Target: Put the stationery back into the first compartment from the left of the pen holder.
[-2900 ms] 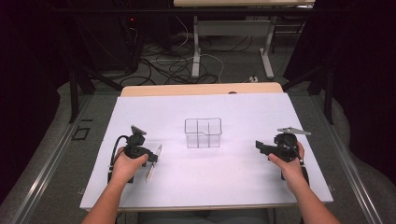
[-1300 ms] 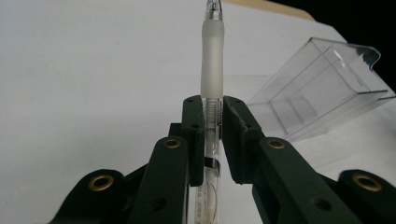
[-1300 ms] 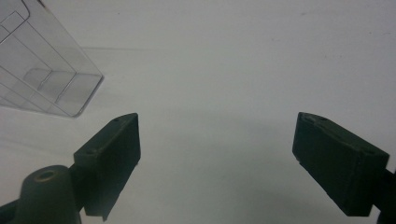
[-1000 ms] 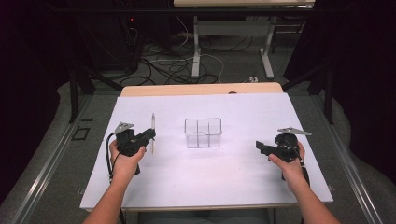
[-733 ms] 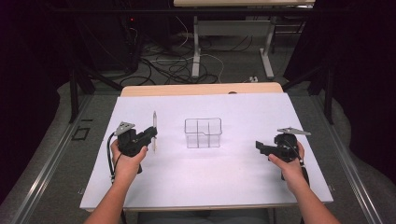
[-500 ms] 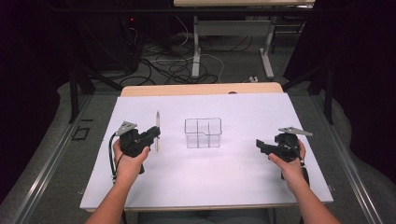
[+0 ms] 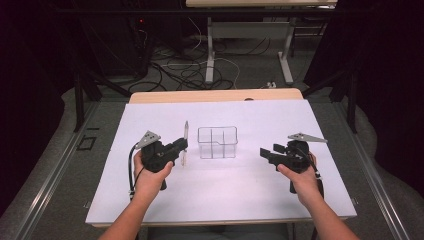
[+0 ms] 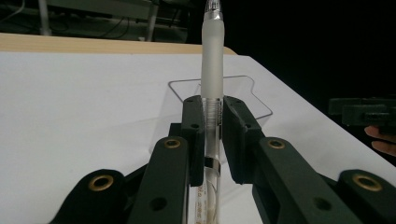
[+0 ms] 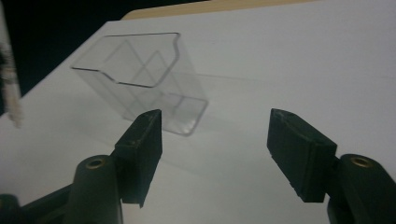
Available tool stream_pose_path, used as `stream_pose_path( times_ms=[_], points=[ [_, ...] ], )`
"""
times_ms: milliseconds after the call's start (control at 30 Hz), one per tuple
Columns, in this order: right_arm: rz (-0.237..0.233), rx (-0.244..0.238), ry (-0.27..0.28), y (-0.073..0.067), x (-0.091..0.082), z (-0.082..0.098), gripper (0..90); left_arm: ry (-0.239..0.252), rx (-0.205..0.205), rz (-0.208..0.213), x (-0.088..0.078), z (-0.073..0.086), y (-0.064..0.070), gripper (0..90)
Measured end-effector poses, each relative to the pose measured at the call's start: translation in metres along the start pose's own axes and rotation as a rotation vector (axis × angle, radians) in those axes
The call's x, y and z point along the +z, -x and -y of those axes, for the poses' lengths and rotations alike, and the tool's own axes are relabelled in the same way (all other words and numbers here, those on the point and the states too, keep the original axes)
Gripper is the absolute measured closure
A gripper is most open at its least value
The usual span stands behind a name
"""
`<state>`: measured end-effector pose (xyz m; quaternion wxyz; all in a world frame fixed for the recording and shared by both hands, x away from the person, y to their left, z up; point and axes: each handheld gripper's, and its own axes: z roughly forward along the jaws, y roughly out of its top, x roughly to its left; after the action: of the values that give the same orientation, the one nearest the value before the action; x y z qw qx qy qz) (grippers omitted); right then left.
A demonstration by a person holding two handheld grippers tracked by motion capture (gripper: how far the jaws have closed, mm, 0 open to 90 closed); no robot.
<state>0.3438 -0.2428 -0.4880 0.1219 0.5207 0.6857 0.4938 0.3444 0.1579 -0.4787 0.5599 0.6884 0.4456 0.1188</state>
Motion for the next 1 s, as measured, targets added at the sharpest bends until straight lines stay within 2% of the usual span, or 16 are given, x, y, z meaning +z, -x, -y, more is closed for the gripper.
stream_pose_path(
  times_ms=[33,67,100,133,167,200,233,367,400,467,533,700,800,867,900,1000],
  points=[
    [0.0,0.0,0.0,0.0,0.0,0.0,36.9,-0.003,-0.002,0.008,0.001,0.0,0.003,79.7],
    [-0.033,0.006,-0.004,-0.01,0.003,-0.004,39.1,-0.01,0.001,0.017,0.003,0.001,0.005,79.7],
    [-0.033,0.006,-0.004,-0.01,0.003,-0.004,39.1,-0.015,0.001,0.024,0.003,0.001,0.008,79.7],
    [-0.07,0.012,-0.012,-0.02,0.006,-0.008,41.7,-0.014,0.006,0.031,0.005,0.002,0.01,79.7],
    [-0.07,0.012,-0.012,-0.02,0.006,-0.008,41.7,-0.014,0.002,0.038,0.006,0.002,0.012,79.7],
    [-0.088,-0.002,-0.019,-0.03,0.011,-0.011,41.6,-0.016,0.0,0.046,0.006,0.002,0.014,79.7],
    [-0.088,-0.002,-0.019,-0.03,0.011,-0.011,41.6,-0.011,-0.01,0.055,0.007,0.003,0.016,79.7],
    [-0.12,0.004,-0.033,-0.045,0.022,-0.016,42.6,-0.015,-0.019,0.085,0.011,0.006,0.023,79.7],
    [-0.153,0.013,-0.045,-0.052,0.027,-0.018,46.8,-0.022,-0.019,0.095,0.012,0.007,0.025,79.7],
    [-0.166,0.015,-0.049,-0.055,0.029,-0.018,48.4,-0.032,-0.024,0.112,0.015,0.009,0.029,79.7],
    [-0.221,0.028,-0.055,-0.064,0.036,-0.019,52.8,-0.041,-0.021,0.127,0.017,0.011,0.033,79.7],
    [-0.272,0.066,-0.045,-0.071,0.041,-0.015,55.7,-0.077,-0.014,0.156,0.023,0.017,0.042,79.7],
    [-0.314,0.108,-0.005,-0.071,0.043,-0.011,55.8,-0.093,-0.005,0.165,0.027,0.022,0.046,79.7],
    [-0.329,0.133,0.018,-0.071,0.043,-0.008,55.8,-0.104,0.003,0.169,0.03,0.024,0.048,79.7],
    [-0.336,0.152,0.012,-0.07,0.043,-0.006,55.8,-0.109,0.004,0.174,0.031,0.025,0.049,79.7],
    [-0.34,0.163,0.011,-0.07,0.044,-0.004,55.8,-0.129,0.013,0.182,0.034,0.027,0.052,79.7]
  ],
)
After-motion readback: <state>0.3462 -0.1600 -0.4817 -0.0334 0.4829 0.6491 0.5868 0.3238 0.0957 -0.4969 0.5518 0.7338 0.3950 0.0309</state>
